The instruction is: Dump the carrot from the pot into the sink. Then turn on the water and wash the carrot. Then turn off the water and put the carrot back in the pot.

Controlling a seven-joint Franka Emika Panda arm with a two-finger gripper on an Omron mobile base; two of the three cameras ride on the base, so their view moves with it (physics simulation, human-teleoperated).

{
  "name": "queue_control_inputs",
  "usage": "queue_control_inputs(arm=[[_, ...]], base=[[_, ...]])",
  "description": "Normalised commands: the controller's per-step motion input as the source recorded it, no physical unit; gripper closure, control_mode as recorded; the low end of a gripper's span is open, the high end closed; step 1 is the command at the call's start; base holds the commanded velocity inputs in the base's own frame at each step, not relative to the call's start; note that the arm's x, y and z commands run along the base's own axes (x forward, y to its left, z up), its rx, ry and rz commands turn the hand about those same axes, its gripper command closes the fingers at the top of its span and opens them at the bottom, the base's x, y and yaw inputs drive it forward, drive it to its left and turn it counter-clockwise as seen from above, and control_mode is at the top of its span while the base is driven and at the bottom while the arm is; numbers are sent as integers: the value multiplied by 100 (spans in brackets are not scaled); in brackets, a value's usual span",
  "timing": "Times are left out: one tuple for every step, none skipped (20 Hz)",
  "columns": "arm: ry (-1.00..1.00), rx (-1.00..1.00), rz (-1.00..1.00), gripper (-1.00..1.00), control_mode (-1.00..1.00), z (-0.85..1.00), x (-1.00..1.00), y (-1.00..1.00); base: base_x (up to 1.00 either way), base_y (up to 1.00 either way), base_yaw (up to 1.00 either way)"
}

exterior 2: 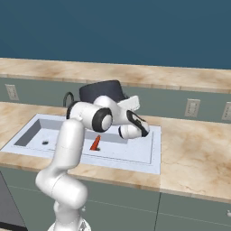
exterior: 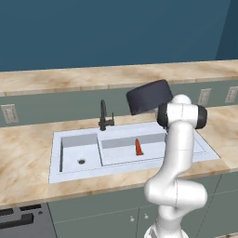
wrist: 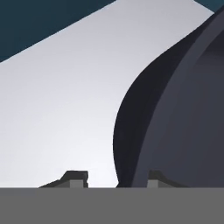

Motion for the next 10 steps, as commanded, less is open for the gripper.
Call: queue_control_inputs(arm=[[2, 10, 18, 100, -100, 0, 0, 0], [3, 8, 17, 100, -100, 0, 0, 0], [3, 6, 16, 100, -100, 1, 0, 0], [3, 3, 14, 100, -100, 10, -9, 0], [3, 0, 8, 100, -100, 17, -31, 0], [0, 0, 5, 100, -100, 40, -54, 0], [0, 0, 3, 100, -100, 49, -63, 0], [0, -3, 0, 100, -100, 70, -69, 0], [1, -6, 0, 100, -100, 77, -71, 0], [5, -8, 0, 100, -100, 85, -69, 0]], base=[[0, 0, 0], [0, 0, 0], [0, 0, 0], [0, 0, 0], [0, 0, 0], [0, 0, 0], [0, 0, 0], [0, 0, 0], [0, 0, 0], [0, 0, 0]])
